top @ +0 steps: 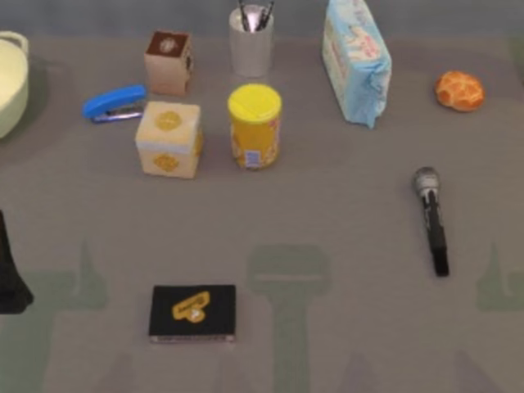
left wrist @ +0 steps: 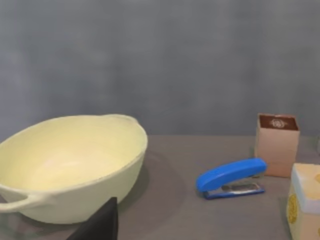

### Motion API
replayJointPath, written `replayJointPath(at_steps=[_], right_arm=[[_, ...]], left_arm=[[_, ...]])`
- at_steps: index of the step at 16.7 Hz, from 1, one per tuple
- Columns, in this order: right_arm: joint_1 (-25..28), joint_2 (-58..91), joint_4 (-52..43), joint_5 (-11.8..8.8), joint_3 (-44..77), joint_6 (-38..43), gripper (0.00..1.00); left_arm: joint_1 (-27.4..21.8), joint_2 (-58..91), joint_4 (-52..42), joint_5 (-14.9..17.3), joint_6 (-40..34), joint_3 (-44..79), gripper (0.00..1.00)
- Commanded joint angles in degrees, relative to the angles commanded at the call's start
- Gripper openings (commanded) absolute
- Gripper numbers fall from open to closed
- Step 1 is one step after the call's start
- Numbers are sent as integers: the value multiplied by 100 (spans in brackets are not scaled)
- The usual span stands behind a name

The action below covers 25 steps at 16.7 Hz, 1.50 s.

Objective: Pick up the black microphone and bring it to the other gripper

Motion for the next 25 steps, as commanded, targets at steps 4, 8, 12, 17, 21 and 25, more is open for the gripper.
replayJointPath(at_steps=[4, 8, 12, 17, 21, 25], right_arm=[[52, 173, -117, 1, 171, 47, 100], [305, 1255, -769, 43, 1167, 313, 100], [674, 3307, -1814, 131, 2664, 714, 100], [1201, 6568, -3357, 254, 4715, 1273, 100], [1590, 8803, -4474, 336, 6230, 1690, 100], [1891, 10348, -5273, 394, 7461, 2019, 100]], left_arm=[[0, 0, 0, 0, 0, 0, 100], [0, 0, 0, 0, 0, 0, 100], [0, 0, 0, 0, 0, 0, 100], [0, 0, 0, 0, 0, 0, 100], [0, 0, 0, 0, 0, 0, 100], [0, 0, 0, 0, 0, 0, 100]])
